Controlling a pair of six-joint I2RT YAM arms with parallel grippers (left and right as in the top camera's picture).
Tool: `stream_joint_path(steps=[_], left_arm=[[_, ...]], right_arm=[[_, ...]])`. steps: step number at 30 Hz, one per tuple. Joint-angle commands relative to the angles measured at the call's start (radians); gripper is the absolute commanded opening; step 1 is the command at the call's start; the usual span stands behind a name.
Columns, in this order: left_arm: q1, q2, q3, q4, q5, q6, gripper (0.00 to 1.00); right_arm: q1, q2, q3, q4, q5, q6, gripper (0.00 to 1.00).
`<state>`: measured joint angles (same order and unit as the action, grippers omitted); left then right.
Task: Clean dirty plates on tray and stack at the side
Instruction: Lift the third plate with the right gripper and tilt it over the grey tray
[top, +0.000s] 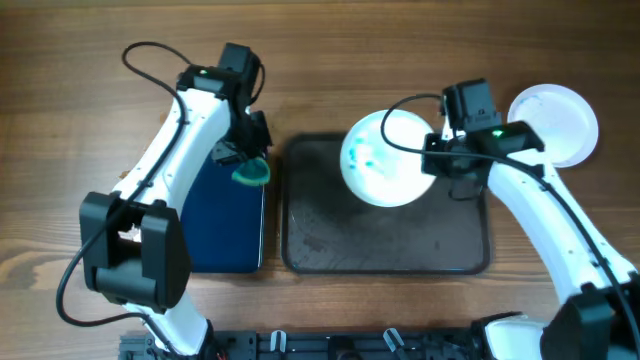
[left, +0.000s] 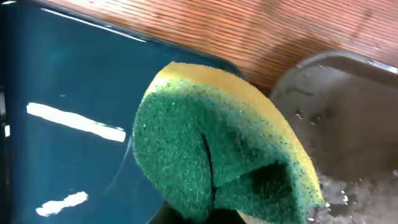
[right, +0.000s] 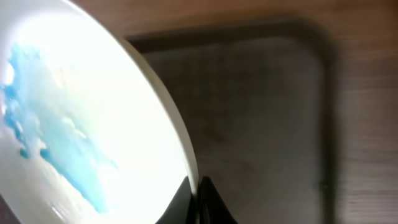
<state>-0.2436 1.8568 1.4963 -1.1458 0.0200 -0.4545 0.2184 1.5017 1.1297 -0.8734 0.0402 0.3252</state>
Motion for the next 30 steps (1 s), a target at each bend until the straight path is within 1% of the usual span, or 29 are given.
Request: stream_joint_path(steps=[1,4,7,10,12,15,17,19,22,27,29,30], left_arm=[[0.018,-0.013,0.008,-0.007,-0.017,0.002,0.04],[0.018,-0.013,0.008,-0.007,-0.018,0.006,0.04],[0.018,-0.012,0.008,-0.005,-0.018,0.029,0.04],[0.018,-0.012,0.008,-0.002,-0.018,0.032,0.04],[0.018,-0.012,0.008,0.002,-0.018,0.032,0.04],[0.018,-0.012,0.008,0.012,-0.018,0.033,0.04],[0.018,-0.012,0.008,0.016,-0.018,0.047,0.04],[0.018,-0.011,0.008,0.016,-0.018,0.055,0.04],[0.018,-0.011,0.008,0.016,-0.018,0.055,0.04],[0.018,-0.011,0.008,0.016,-0.018,0.055,0.04],[0.018,-0.011,0.008,0.016,-0.018,0.055,0.04],[0.018,-0.011,0.008,0.015,-0.018,0.055,0.04]], right_arm=[[0.034,-0.031,0.078,-0.072,0.201,-0.038,0.05],[0.108,-0.038,0.111,-0.146,0.354,-0.072,0.05],[0.212,-0.038,0.143,-0.19,0.436,-0.124,0.04],[0.329,-0.038,0.18,-0.257,0.616,-0.125,0.05],[0.395,-0.038,0.193,-0.28,0.679,-0.202,0.05],[0.476,-0.037,0.192,-0.294,0.792,-0.266,0.05],[0.526,-0.037,0.193,-0.288,0.852,-0.353,0.05],[0.563,-0.037,0.193,-0.265,0.925,-0.439,0.05],[0.598,-0.037,0.193,-0.235,1.013,-0.521,0.05],[0.631,-0.037,0.192,-0.135,1.183,-0.735,0.04],[0.644,-0.037,0.192,-0.044,1.262,-0.856,0.04],[0.66,-0.037,0.192,0.035,1.308,-0.964,0.04]])
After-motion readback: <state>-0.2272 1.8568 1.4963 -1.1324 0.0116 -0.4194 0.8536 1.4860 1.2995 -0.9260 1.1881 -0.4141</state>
